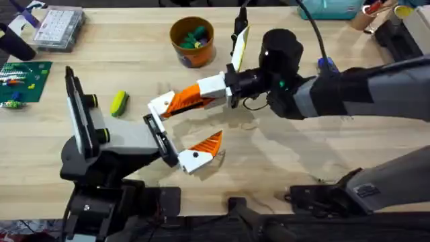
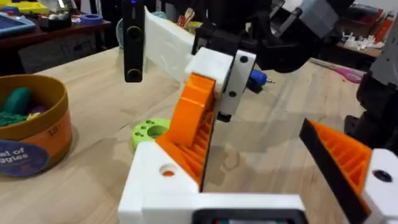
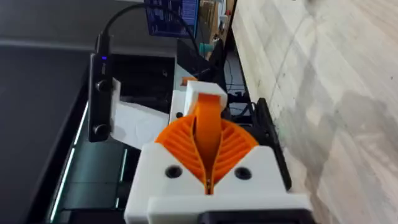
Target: Pick up the gripper from the table and insert it into the empty holder that is missing its gripper. Then pick up a screw, insert it into the mounting hole, and use the screwdriver to tighten it. Finally, clean up the table by picking up the vegetable and placing it into the bucket.
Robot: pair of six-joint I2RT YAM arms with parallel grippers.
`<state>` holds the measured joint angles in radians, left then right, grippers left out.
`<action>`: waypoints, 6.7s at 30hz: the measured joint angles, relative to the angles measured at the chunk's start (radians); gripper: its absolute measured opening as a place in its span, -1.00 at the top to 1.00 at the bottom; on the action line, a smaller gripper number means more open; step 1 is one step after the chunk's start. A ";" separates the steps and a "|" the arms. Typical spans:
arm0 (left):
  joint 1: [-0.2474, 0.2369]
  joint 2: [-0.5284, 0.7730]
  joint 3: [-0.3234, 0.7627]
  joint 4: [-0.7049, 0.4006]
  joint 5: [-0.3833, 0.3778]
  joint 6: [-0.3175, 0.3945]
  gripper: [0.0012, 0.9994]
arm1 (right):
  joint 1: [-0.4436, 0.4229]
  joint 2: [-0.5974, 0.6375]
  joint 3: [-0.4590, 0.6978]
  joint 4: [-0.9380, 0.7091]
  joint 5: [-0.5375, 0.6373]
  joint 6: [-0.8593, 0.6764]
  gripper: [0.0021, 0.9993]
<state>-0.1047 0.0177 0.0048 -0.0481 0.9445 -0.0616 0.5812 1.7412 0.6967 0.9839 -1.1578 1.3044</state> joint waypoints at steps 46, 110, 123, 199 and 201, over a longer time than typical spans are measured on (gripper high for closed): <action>0.005 0.000 0.000 0.020 0.001 0.002 -0.97 | -0.002 0.118 0.153 -0.012 -0.168 -0.034 0.96; 0.005 0.000 0.000 0.014 0.004 0.003 -0.97 | -0.005 0.118 0.174 -0.091 -0.175 -0.086 0.98; -0.005 0.001 0.000 0.006 0.047 -0.007 -0.97 | 0.001 0.118 0.193 -0.087 -0.137 -0.082 -0.99; -0.005 0.001 0.000 -0.001 0.057 -0.007 -0.98 | -0.055 0.047 -0.090 0.292 -0.064 0.229 0.98; -0.005 0.001 0.000 -0.001 0.057 -0.007 -0.97 | -0.055 0.047 -0.090 0.292 -0.062 0.229 0.98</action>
<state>-0.1097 0.0185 0.0048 -0.0486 1.0016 -0.0689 0.5262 1.7882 0.6067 1.2758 -1.2195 1.5337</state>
